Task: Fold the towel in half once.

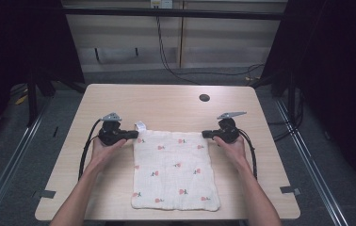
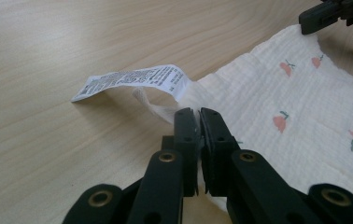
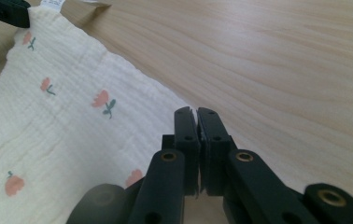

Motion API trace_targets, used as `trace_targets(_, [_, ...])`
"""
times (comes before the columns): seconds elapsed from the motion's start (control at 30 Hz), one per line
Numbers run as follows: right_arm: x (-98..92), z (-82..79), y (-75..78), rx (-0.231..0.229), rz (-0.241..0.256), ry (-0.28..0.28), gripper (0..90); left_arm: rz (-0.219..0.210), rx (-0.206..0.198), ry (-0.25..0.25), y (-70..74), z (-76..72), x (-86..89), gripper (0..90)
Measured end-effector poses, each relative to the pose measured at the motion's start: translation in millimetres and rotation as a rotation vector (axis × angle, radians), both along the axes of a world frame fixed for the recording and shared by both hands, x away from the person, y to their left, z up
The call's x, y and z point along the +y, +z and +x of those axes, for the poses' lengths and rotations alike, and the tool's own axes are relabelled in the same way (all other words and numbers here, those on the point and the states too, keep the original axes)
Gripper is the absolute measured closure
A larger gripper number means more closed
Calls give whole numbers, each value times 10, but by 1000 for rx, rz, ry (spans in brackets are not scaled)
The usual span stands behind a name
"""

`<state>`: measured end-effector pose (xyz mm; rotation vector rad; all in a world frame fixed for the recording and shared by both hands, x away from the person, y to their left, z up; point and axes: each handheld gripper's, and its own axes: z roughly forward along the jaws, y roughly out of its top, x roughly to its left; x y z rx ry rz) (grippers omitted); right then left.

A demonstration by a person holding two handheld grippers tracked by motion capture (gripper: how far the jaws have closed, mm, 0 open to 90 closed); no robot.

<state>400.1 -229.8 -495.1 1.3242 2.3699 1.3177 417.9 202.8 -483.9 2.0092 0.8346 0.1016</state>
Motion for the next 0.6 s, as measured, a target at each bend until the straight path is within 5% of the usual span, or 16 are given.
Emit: trace_targets(0.6, [-102,63,239,-40,28,-2,875,-41,-23,1,99,44,0,860])
